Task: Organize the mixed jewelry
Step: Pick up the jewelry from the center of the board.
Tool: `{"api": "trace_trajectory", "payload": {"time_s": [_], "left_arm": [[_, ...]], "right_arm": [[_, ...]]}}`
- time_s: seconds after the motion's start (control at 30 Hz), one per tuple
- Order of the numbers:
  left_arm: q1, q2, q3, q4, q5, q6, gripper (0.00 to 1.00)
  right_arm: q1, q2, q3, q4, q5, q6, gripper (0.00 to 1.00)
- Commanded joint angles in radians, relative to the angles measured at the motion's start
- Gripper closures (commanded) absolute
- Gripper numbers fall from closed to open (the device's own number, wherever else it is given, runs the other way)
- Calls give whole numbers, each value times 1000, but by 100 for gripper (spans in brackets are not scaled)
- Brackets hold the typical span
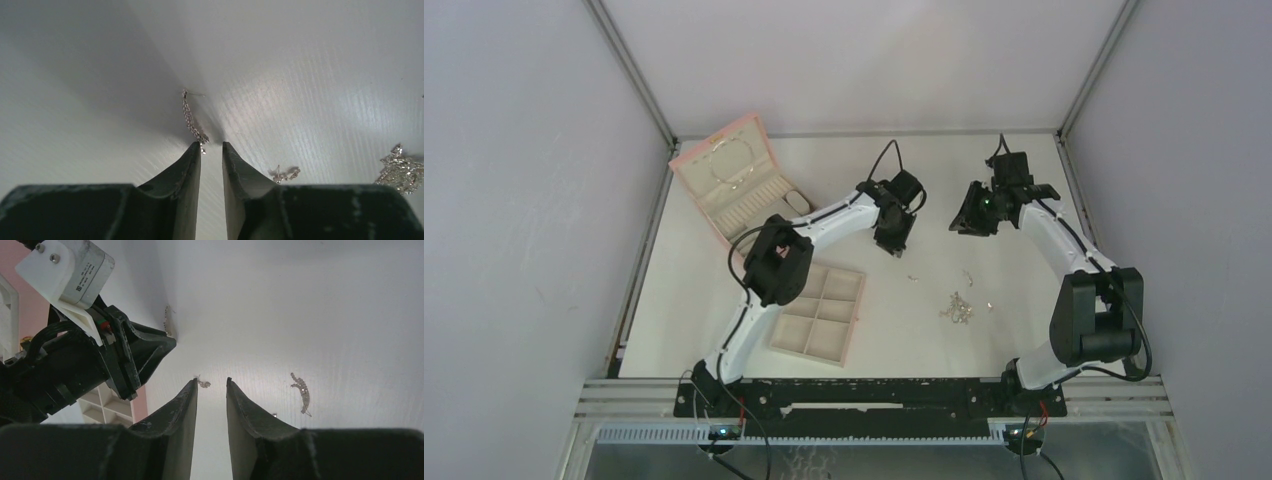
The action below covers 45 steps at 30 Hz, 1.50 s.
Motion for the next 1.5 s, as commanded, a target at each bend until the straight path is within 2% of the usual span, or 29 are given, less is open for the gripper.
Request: {"api": "trace_trajectory", "payload": {"time_s": [0.0, 0.27, 0.37, 0.43, 0.53, 0.67, 0.8, 0.93, 1.17, 1.33, 1.47], "left_arm": [[-8, -83, -28, -33, 29, -52, 71], [43, -210, -58, -46, 32, -80, 58], [98, -275, -103, -44, 52, -99, 57], [133, -325, -146, -38, 52, -105, 56], [170, -404, -194, -37, 39, -104, 55], [192, -487, -243, -35, 27, -112, 54], [193, -517, -283, -31, 22, -119, 54], [192, -529, -319, -30, 11, -131, 53], [194, -555, -362, -25, 5, -144, 53], [195, -563, -370, -41, -15, -134, 53], [197, -563, -378, -43, -18, -132, 53]], "right_arm": [[1, -13, 2, 20, 2, -20, 64], [55, -19, 2, 35, 64, 6, 62], [123, 3, 2, 67, 122, 41, 75], [181, 25, 3, 98, 161, 52, 77], [274, 61, 6, 135, 257, 58, 75], [310, 180, 88, 107, 162, 64, 72], [377, 264, 150, 135, 210, -24, 67], [374, 340, 217, 121, 188, -44, 62], [384, 477, 387, -22, 260, 107, 66], [407, 485, 386, -44, 352, 157, 64], [410, 484, 369, -41, 369, 175, 63]]}}
